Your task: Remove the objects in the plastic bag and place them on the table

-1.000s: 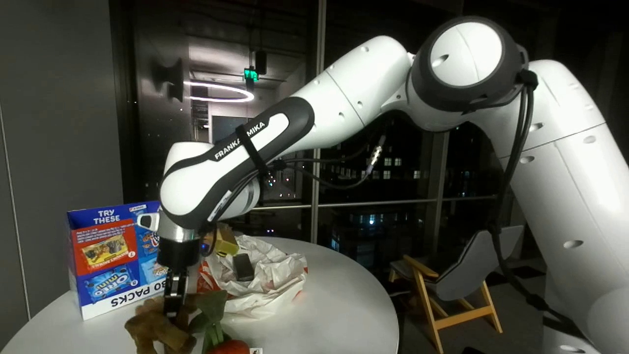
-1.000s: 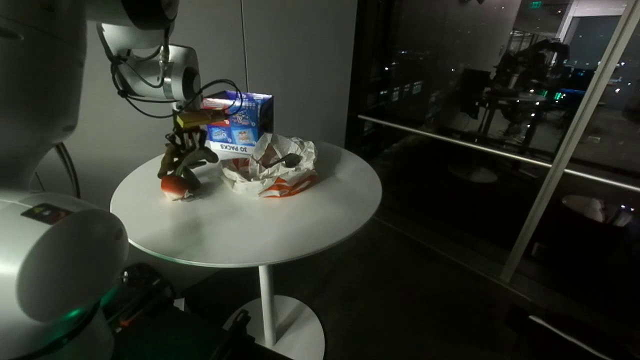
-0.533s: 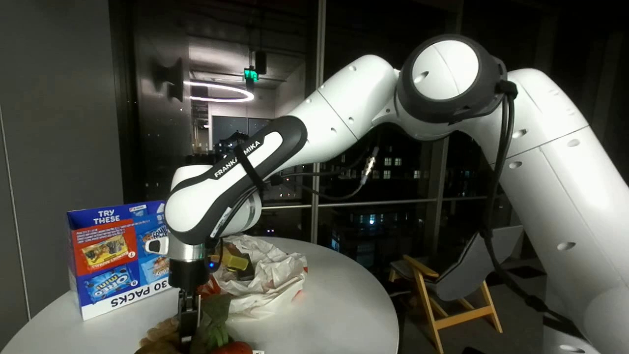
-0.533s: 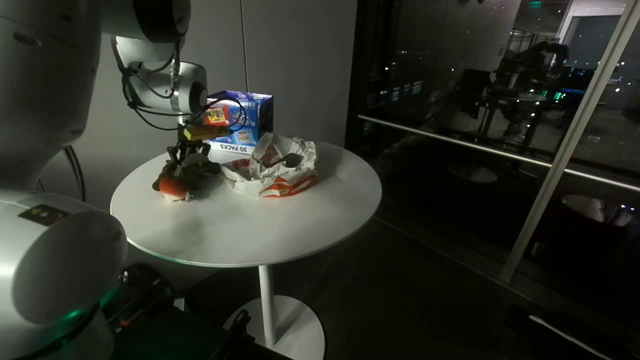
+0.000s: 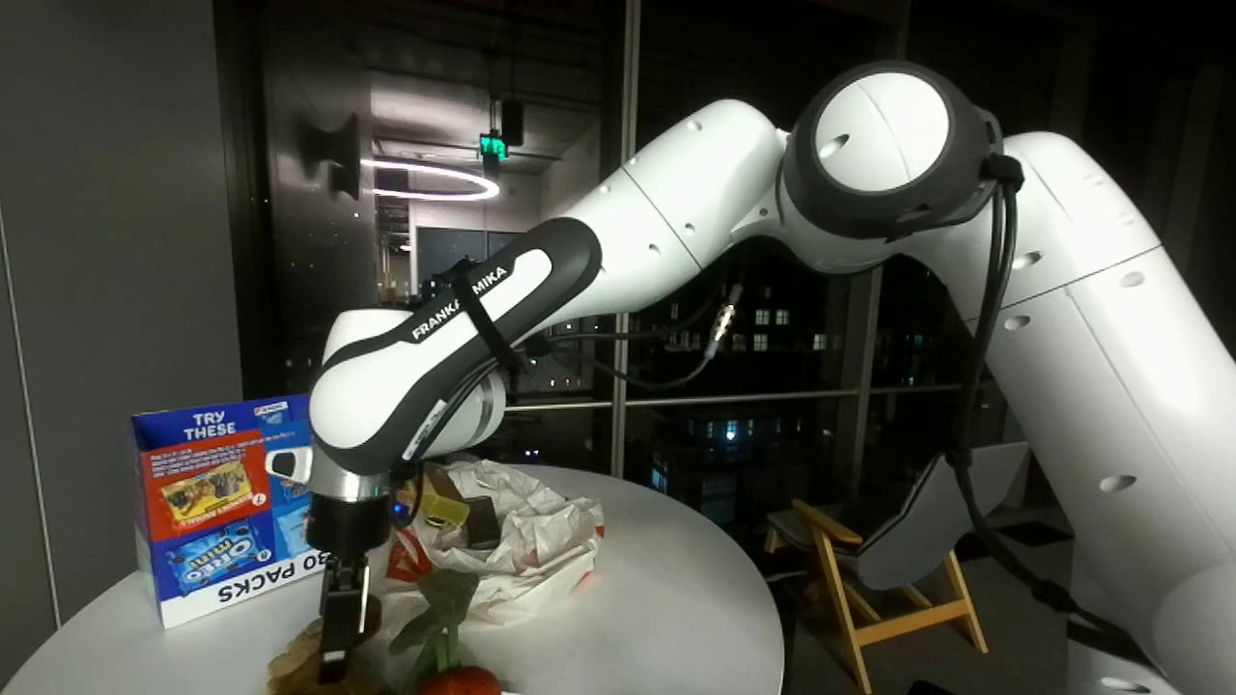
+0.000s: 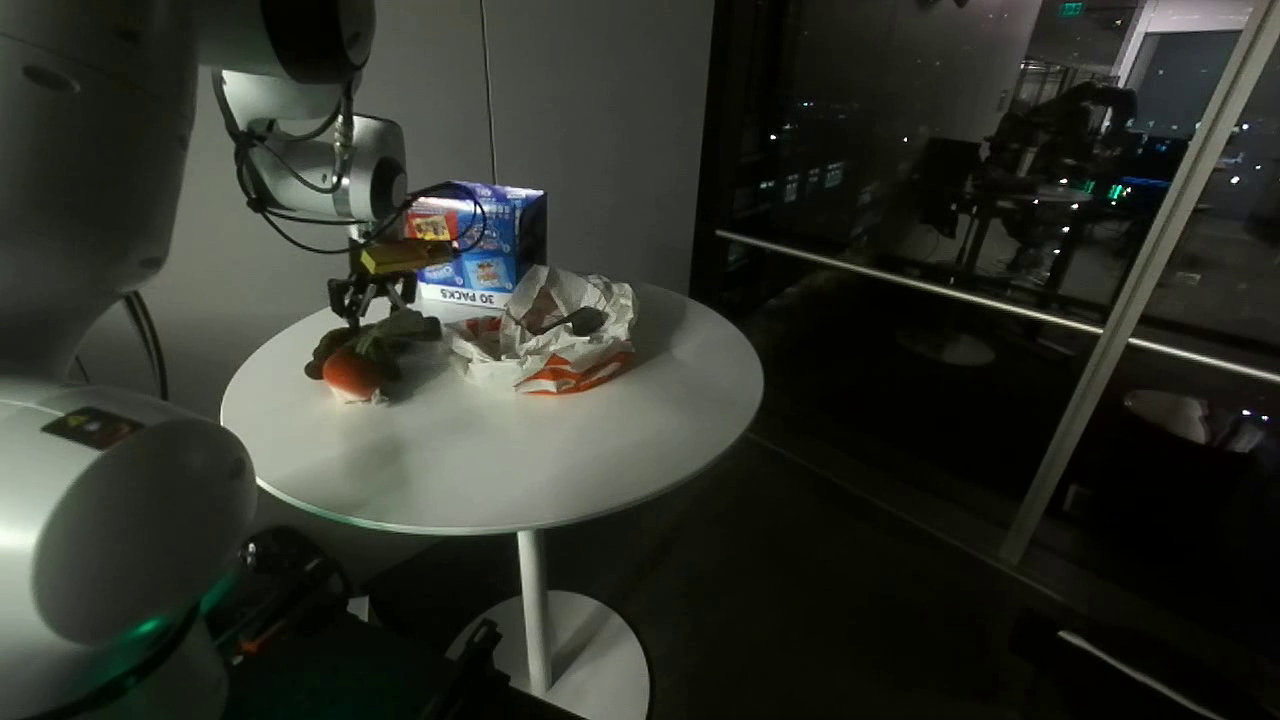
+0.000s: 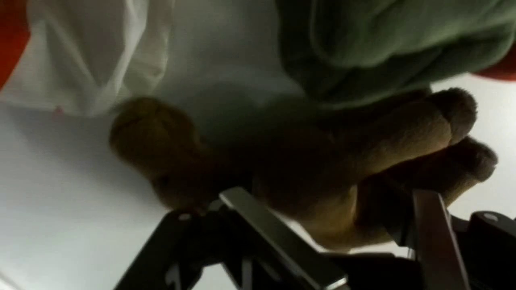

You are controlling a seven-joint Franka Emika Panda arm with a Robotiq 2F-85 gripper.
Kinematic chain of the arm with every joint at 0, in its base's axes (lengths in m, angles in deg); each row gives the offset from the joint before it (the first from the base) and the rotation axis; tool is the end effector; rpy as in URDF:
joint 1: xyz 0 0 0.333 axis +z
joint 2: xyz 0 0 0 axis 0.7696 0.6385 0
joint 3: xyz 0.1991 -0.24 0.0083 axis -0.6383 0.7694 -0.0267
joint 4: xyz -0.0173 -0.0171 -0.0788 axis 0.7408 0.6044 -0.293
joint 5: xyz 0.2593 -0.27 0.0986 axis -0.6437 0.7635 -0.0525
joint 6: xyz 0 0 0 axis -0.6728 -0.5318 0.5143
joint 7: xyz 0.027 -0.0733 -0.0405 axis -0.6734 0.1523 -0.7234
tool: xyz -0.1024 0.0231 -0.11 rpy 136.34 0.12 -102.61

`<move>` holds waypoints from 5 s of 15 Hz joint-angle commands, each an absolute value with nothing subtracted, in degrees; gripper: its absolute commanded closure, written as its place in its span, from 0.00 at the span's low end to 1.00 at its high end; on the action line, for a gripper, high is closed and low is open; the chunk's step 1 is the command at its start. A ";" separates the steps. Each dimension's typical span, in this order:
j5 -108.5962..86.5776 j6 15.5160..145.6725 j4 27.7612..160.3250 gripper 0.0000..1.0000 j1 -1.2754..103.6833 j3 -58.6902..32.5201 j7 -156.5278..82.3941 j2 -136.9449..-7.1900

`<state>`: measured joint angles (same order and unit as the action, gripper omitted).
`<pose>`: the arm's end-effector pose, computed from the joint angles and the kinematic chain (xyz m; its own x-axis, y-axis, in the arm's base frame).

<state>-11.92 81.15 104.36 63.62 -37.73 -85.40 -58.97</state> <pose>0.5544 0.3565 0.2424 0.2393 0.9576 0.1602 0.9709 -0.2341 -0.0511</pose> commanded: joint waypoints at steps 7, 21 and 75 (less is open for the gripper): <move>-8.61 89.61 86.06 0.00 66.94 -32.85 -69.15 -57.37; 12.49 93.92 91.00 0.00 69.01 -8.73 -29.88 -60.72; -1.39 80.65 96.12 0.67 62.24 -18.46 -37.56 -63.74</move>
<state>1.13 83.55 88.55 64.41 -14.17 -29.29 -56.00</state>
